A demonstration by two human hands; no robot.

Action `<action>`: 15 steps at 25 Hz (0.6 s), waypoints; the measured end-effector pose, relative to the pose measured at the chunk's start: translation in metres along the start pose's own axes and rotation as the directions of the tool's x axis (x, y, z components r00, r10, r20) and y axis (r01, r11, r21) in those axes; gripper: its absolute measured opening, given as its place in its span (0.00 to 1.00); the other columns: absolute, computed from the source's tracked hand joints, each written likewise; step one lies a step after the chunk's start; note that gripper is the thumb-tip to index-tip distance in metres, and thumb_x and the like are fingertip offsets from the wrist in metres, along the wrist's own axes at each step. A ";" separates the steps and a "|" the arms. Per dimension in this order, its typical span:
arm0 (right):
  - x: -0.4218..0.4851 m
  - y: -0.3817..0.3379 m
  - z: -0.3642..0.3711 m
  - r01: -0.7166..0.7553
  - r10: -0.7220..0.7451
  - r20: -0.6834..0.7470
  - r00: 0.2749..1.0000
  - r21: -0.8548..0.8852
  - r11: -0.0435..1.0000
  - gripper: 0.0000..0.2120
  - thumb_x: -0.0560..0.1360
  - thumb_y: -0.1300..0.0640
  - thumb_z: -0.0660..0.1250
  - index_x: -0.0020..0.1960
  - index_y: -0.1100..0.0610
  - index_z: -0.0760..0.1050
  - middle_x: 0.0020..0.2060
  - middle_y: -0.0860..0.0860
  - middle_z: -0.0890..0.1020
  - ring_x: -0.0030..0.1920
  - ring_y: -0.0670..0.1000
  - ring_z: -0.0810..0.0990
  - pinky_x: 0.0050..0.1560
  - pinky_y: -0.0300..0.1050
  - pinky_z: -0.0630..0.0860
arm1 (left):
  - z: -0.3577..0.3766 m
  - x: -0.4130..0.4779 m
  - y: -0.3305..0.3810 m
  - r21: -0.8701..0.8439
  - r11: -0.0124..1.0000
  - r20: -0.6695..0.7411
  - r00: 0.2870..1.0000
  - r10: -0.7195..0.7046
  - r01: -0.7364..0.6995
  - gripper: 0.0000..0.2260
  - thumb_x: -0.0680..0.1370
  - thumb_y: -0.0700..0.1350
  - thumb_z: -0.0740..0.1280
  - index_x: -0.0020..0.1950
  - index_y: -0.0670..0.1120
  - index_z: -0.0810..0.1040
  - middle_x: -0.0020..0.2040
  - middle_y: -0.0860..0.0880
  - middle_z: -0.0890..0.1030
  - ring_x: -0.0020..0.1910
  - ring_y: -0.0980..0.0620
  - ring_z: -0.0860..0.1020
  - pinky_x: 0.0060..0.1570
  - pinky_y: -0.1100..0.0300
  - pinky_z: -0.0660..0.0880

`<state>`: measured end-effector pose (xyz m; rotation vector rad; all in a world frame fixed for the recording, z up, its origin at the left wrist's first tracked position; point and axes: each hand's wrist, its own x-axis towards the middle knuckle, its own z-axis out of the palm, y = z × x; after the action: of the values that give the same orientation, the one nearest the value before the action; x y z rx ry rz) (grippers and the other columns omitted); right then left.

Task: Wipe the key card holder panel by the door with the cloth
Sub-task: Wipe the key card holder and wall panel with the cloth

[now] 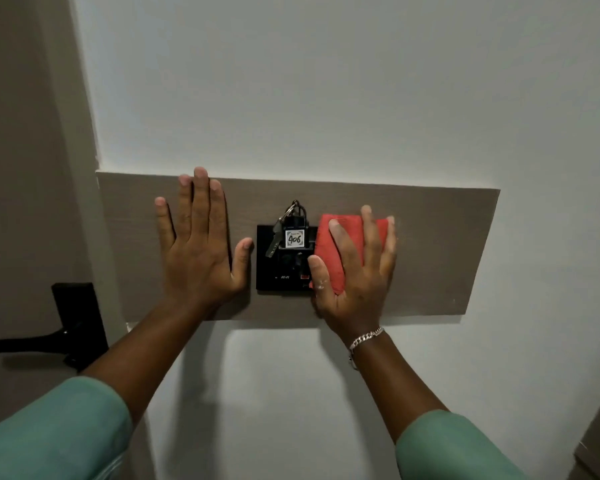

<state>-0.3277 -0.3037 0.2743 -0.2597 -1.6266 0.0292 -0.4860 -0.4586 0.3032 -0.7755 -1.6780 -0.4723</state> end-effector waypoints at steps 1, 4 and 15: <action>-0.001 0.001 0.001 0.046 -0.046 0.011 0.999 -0.013 0.999 0.22 0.77 0.42 0.64 0.69 0.49 0.73 0.74 0.60 0.70 0.77 0.69 0.60 0.73 0.69 0.63 | 0.000 0.000 0.000 -0.006 1.000 -0.001 1.000 -0.020 0.020 0.37 0.79 0.60 0.52 0.80 0.40 0.47 0.81 0.37 0.52 0.81 0.42 0.45 0.78 0.43 0.38; -0.002 0.026 -0.015 0.201 -0.198 0.082 0.977 -0.023 0.979 0.21 0.76 0.46 0.65 0.68 0.50 0.72 0.73 0.61 0.69 0.76 0.70 0.61 0.72 0.71 0.61 | 0.002 -0.001 0.002 -0.007 1.000 -0.012 1.000 -0.010 0.010 0.38 0.78 0.60 0.52 0.80 0.39 0.46 0.81 0.36 0.51 0.81 0.40 0.45 0.78 0.44 0.38; 0.034 0.035 -0.031 0.316 -0.349 0.209 0.914 0.176 0.932 0.18 0.74 0.53 0.64 0.62 0.55 0.80 0.71 0.66 0.70 0.76 0.70 0.61 0.71 0.71 0.61 | -0.002 0.000 0.003 -0.017 1.000 -0.009 1.000 -0.023 0.023 0.38 0.78 0.60 0.53 0.80 0.41 0.42 0.81 0.37 0.52 0.80 0.38 0.49 0.77 0.42 0.39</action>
<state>-0.2938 -0.2675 0.3041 0.1376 -1.8803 -0.0909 -0.4824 -0.4576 0.3035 -0.7657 -1.6782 -0.5060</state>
